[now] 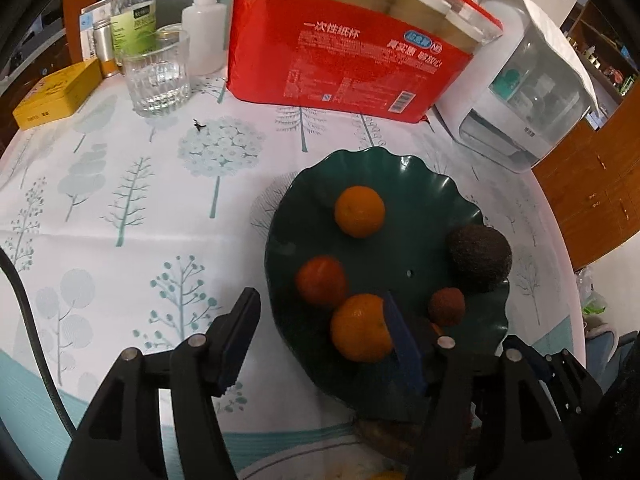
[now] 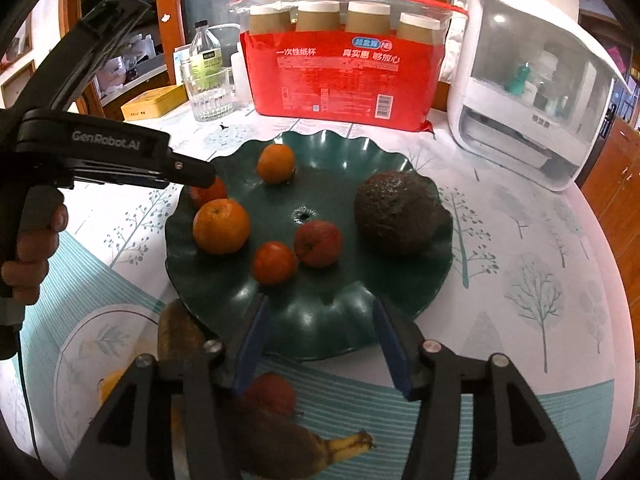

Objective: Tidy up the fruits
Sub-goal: 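Carry both cherry tomatoes onto the green plate and open both tools, then move the left tool to the grapefruit while the right tool approaches the brown banana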

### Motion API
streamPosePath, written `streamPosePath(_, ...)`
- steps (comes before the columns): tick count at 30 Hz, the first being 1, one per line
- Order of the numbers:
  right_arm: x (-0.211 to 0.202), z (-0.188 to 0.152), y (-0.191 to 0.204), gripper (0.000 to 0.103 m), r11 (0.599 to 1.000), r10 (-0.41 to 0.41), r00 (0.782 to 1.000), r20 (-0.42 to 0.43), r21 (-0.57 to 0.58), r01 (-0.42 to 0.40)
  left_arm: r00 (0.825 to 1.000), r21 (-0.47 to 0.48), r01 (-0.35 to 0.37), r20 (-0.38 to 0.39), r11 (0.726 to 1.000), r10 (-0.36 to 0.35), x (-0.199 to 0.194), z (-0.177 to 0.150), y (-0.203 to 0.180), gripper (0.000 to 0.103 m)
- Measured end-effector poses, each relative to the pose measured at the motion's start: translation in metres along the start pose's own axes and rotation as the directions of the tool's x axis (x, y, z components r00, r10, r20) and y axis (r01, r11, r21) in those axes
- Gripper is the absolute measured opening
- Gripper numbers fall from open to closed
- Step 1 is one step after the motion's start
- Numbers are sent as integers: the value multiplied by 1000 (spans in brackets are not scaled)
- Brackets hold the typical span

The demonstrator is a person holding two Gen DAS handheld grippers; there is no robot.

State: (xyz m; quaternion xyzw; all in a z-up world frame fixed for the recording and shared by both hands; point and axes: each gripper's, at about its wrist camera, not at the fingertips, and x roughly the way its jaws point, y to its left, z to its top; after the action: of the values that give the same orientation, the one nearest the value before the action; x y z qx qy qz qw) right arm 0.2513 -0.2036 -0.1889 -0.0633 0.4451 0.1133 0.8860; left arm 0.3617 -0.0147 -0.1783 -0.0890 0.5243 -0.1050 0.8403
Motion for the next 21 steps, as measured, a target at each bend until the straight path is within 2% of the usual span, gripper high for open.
streamPosePath(9,-35,-6,3,59,1000,7,999,48,-14,-6,998,-20,-54,42,998,55,-48,-19,-1,68)
streamPosePath(21,-82,-24,5,64,998,33,995,98,-54,-28,994,-50,-80,71,996,84,-102,-72,-12,71)
